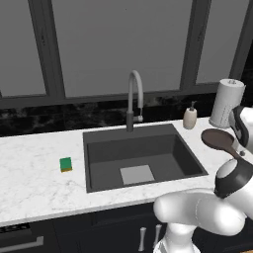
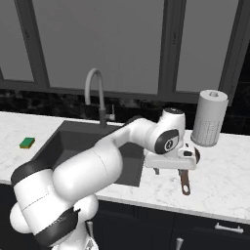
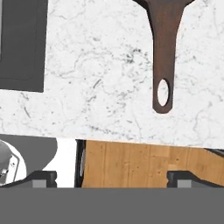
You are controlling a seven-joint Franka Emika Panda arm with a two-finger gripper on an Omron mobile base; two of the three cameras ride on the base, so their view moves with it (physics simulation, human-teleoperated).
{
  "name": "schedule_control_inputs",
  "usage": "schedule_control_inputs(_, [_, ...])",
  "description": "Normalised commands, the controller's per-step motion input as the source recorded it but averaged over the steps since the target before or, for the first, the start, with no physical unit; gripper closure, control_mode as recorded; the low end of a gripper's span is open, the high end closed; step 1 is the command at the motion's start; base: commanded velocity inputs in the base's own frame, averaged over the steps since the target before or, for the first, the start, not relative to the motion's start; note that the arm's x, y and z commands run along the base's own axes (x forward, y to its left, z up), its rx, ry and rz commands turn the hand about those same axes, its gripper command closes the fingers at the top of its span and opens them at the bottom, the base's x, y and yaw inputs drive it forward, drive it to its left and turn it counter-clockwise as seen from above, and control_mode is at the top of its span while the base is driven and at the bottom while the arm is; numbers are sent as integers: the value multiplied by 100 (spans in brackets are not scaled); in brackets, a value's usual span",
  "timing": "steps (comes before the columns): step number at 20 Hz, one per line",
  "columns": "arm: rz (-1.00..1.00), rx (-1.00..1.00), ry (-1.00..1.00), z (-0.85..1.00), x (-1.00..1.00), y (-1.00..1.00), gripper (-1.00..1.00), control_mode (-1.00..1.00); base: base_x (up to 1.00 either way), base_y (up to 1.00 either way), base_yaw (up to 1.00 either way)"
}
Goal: Pick the pan and sponge and place them into the sink. Then turn on the water.
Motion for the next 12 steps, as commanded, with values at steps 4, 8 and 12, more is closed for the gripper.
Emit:
schedule_control_inputs(4, [4, 2, -9, -25, 16, -3, -100, -100, 0, 0, 0])
schedule_control_inputs(8, [4, 7, -7, -21, 19, -1, -100, -100, 0, 0, 0])
schedule_control_inputs(12, [1, 3, -1, -6, 19, -2, -100, -100, 0, 0, 0])
